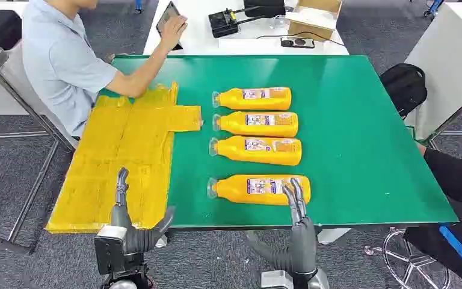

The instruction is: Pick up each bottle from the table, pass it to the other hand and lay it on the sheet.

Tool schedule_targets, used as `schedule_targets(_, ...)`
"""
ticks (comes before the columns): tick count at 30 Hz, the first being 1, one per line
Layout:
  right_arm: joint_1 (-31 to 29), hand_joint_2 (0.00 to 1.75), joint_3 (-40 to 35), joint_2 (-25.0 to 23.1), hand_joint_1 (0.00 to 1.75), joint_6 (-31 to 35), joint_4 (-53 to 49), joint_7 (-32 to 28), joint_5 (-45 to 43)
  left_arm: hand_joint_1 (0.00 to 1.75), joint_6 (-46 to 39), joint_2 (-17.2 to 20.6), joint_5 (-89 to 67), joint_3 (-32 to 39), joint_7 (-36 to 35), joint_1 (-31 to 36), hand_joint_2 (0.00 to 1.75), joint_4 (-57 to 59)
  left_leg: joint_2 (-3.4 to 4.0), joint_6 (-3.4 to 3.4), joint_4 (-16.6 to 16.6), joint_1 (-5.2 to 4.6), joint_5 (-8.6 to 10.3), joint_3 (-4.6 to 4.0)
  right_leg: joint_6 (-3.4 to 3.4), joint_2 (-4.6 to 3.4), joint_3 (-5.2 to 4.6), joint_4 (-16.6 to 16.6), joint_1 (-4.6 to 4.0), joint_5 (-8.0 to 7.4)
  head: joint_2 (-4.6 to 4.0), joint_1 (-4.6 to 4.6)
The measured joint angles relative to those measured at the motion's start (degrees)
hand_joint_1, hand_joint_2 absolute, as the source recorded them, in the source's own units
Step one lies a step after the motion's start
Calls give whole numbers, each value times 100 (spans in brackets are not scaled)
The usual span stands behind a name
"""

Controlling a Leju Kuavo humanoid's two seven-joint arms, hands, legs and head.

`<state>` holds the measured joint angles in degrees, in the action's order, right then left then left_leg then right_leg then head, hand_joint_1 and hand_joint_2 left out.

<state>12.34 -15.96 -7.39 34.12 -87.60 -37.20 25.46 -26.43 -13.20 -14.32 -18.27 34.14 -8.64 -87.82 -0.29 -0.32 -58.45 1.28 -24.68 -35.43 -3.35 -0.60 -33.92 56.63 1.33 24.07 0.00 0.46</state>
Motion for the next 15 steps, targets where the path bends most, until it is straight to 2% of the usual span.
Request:
schedule_targets(2, 0, 175, 39, -13, 0, -319, 63, 74, -50, 0, -7, 0, -17, 0, 0, -5, 175, 0, 0, 0, 0, 0, 0, 0, 0, 0, 0, 0, 0, 0, 0, 0)
schedule_targets(12, 0, 175, 101, -15, 0, -323, 162, 113, 74, 0, -15, 0, -52, 0, 2, -5, 175, 24, 0, 0, 0, 0, 0, 0, 0, 0, 0, 0, 0, 0, 0, 0)
schedule_targets(15, -6, 175, 111, 11, 0, -374, 212, 365, 475, 0, -4, 0, -50, 2, 11, -4, 175, 35, 0, 0, 0, 0, 0, 0, 0, 0, 0, 0, 0, 0, 0, 0)
